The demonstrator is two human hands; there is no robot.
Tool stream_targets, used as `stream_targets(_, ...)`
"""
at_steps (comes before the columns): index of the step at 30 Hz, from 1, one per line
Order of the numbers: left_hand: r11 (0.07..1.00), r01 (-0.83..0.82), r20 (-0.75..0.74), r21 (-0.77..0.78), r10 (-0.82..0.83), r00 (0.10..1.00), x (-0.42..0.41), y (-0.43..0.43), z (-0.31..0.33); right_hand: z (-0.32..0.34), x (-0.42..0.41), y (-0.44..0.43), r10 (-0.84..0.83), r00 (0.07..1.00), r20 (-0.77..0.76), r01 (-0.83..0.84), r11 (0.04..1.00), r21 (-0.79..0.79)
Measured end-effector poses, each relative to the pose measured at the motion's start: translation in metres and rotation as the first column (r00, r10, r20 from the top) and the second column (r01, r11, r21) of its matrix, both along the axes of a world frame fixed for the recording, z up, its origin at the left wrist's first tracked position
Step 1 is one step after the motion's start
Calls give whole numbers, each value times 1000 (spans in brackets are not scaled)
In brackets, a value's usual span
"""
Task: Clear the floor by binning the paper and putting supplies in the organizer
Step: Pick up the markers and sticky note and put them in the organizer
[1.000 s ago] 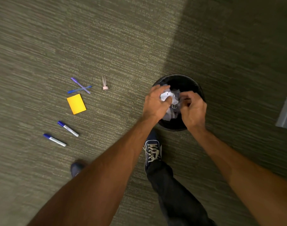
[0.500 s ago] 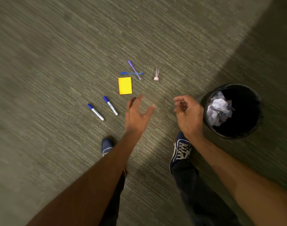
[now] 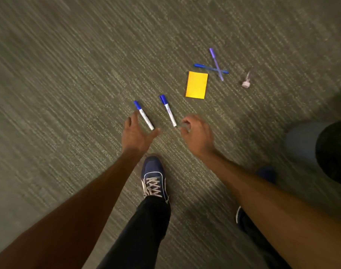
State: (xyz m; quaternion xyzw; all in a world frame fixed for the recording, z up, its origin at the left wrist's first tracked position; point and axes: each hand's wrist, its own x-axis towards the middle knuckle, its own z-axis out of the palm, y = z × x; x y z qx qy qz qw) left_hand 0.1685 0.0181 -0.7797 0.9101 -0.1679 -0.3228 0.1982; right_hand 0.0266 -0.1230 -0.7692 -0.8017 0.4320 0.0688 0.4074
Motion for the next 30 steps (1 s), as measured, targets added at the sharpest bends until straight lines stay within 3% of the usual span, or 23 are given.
stream_targets(7, 982, -140, -220, 130, 167, 961, 42, -9, -95, -92, 51, 18, -91, 989, -117, 90, 996, -13)
stream_targets(13, 966, -165, -95, 197, 187, 978, 53, -40, -126, -122, 68, 18, -69, 980, -187, 47, 992, -117)
stream_targets(15, 969, -176, -97, 171, 194, 976, 55, -40, -128, -120, 69, 16, -72, 982, -174, 53, 992, -110)
stream_targets(18, 982, -188, -176, 15, 188, 966, 56, -34, -119, -105, 70, 13, -183, 978, -95, 182, 983, -18)
stream_targets(20, 944, -310, -383, -116, 246, 891, 57, -29, -111, -90, 72, 14, -251, 967, -52, 254, 965, 69)
stream_targets(24, 762, -630, -776, -148, 305, 552, 57, -27, -82, -54, 73, 15, -258, 966, 23, 242, 929, 279)
stream_targets(27, 704, -701, -884, -111, 253, 394, 51, -29, -62, -29, 68, 19, -248, 967, 53, 216, 915, 342)
stream_targets(30, 698, -712, -883, -75, 286, 372, 40, -37, -44, -14, 60, 19, -279, 958, 65, 237, 899, 368)
